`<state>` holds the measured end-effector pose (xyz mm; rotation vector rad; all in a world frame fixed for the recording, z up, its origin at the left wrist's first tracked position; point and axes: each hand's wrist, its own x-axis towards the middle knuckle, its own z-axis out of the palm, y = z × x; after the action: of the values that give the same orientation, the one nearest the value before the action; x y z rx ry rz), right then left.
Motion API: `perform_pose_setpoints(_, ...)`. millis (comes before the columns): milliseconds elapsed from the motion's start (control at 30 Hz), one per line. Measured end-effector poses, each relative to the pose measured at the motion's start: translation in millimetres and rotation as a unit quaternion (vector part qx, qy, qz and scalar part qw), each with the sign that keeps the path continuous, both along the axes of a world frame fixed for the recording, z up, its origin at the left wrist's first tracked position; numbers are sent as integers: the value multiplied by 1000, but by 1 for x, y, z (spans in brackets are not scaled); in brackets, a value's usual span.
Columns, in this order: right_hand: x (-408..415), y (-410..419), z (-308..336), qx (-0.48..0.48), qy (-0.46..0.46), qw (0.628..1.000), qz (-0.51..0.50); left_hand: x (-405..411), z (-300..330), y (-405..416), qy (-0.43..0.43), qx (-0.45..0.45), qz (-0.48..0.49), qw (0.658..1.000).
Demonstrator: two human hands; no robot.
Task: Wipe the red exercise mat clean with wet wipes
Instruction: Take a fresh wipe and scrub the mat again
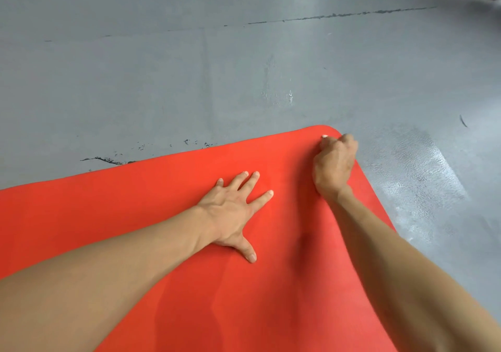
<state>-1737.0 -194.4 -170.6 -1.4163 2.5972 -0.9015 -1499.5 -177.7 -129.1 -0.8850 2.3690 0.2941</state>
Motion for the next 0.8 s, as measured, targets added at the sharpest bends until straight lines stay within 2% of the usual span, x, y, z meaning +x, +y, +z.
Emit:
perform_pose_setpoints(100,47,22,-6,-33,40,976,211,-2,1,0,4,-5,-1,1000)
perform_pose_setpoints(167,41,22,-7,-21,54,951,304,-2,1,1,3,-3,-1,1000)
perform_pose_setpoints(200,29,14,-7,-23,57,951,303,-2,1,1,1,-1,-2,1000)
perform_pose_setpoints(267,0,-4,-7,-28,61,977,201,-2,1,1,-1,4,0,1000)
perform_pose_setpoints(333,-21,-24,-3,-6,4,998,58,-1,0,1,0,3,0,1000)
perform_pose_setpoints(400,-13,-36,0,13,-41,999,-14,-1,0,0,-1,2,0,1000)
perform_pose_setpoints(433,-1,-39,0,13,-35,999,1,0,0,0,0,2,-1,1000)
perform_pose_setpoints(500,32,-36,-3,-17,-2,993,118,-1,1,0,2,0,-4,1000)
perform_pose_setpoints(567,60,-26,-10,-16,14,967,254,-1,0,1,10,-7,-4,1000)
perform_pose_setpoints(633,60,-23,-5,6,10,951,308,-2,1,1,10,-6,-4,1000)
perform_pose_setpoints(700,36,-29,-3,-1,21,960,278,-2,0,0,7,0,0,1000)
perform_pose_setpoints(800,-7,-39,2,-5,2,995,101,-2,1,1,2,8,3,1000)
